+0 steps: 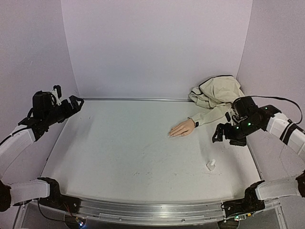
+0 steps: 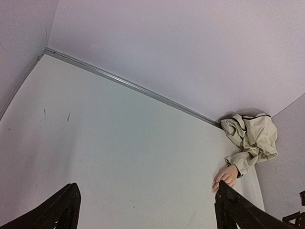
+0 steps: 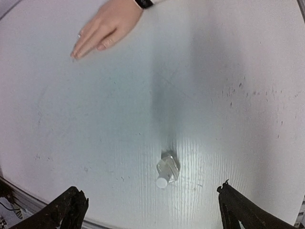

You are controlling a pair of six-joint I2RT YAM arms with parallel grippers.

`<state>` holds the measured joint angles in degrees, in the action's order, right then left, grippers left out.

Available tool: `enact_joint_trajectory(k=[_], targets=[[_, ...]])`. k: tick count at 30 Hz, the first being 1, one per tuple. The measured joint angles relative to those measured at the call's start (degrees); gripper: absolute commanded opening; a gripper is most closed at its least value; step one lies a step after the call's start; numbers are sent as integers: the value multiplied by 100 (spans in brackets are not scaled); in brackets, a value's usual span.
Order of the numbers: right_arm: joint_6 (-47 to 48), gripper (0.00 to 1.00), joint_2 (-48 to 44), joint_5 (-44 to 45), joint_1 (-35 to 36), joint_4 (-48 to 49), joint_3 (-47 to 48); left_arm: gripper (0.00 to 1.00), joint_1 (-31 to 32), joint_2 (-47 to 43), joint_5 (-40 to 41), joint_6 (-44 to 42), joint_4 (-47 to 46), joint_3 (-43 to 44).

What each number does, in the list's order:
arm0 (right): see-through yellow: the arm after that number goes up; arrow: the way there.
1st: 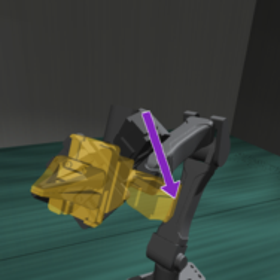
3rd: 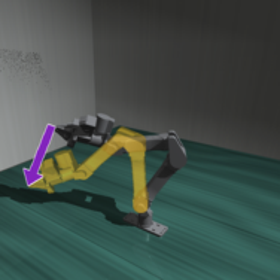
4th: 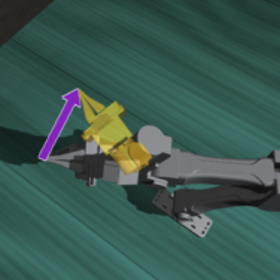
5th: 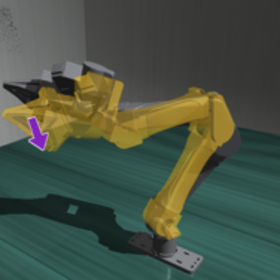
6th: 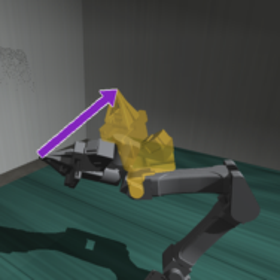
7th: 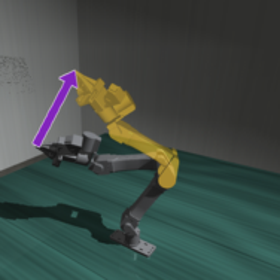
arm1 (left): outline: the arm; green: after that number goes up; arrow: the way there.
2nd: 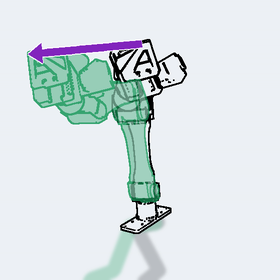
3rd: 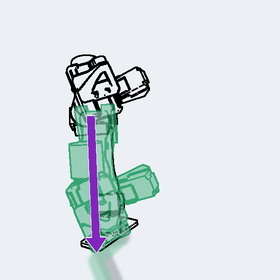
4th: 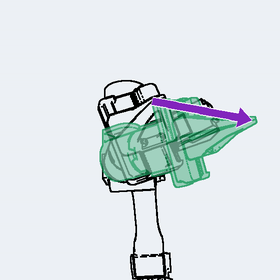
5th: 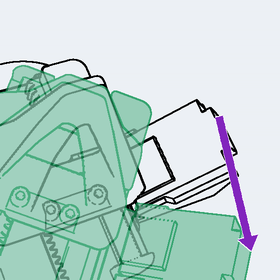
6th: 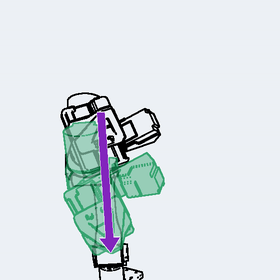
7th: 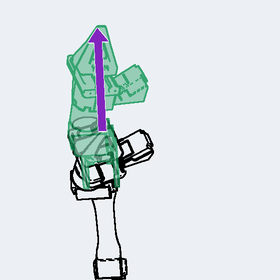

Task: Paint the nails

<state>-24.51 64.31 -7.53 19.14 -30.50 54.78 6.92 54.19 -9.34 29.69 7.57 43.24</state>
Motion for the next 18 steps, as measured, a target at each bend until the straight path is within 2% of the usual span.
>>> enact_joint_trajectory(k=[3,7,16,18], targets=[[-2,97,308,-50,74,-452,35,100,-2,186,-262,9,-4,127],[-70,89,702,-94,245,-715,33,99,-13,299,-485,17,-2,173],[-260,82,1731,15,837,-588,15,99,-22,310,-715,4,-4,173],[-282,75,1847,83,931,-516,-24,99,-22,310,-732,-9,-4,173]])
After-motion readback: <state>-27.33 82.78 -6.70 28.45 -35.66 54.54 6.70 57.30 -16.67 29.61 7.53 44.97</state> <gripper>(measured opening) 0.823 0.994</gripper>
